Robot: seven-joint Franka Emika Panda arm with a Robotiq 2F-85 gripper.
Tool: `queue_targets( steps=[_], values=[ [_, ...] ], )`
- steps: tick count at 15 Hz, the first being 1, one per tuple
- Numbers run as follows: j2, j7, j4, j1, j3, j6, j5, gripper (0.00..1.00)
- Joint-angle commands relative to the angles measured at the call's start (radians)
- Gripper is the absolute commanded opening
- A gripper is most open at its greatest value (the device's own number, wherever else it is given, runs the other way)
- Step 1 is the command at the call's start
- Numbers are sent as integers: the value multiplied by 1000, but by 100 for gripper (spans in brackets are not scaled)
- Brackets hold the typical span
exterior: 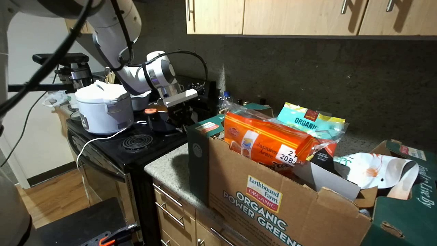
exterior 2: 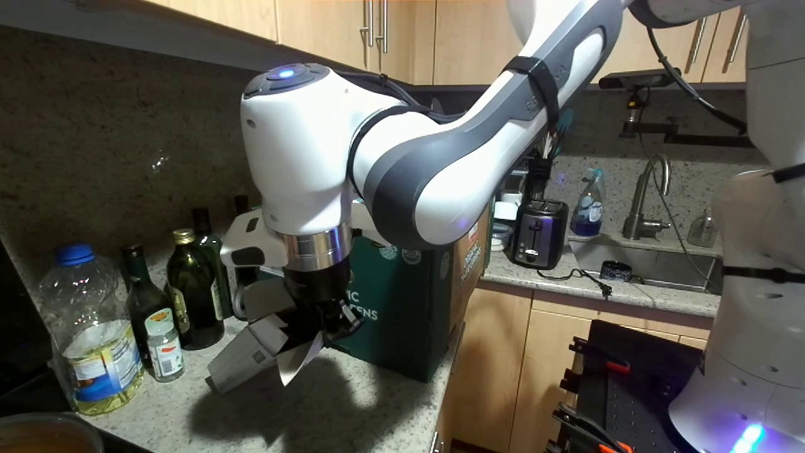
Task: Lay the box on its side
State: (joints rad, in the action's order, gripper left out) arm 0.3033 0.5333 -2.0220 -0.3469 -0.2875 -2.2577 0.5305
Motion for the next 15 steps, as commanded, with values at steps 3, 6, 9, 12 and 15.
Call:
queue_targets(
  steps=[3, 6, 9, 12, 15],
  values=[
    [13, 95, -27, 38, -10, -24, -63, 0],
    [54, 123, -8, 43, -3, -36, -61, 0],
    [97, 143, 11, 50, 3, -57, -55, 0],
    [134, 150, 31, 55, 8, -64, -51, 0],
    [158, 158, 56, 54, 9, -48, -51, 2]
  ],
)
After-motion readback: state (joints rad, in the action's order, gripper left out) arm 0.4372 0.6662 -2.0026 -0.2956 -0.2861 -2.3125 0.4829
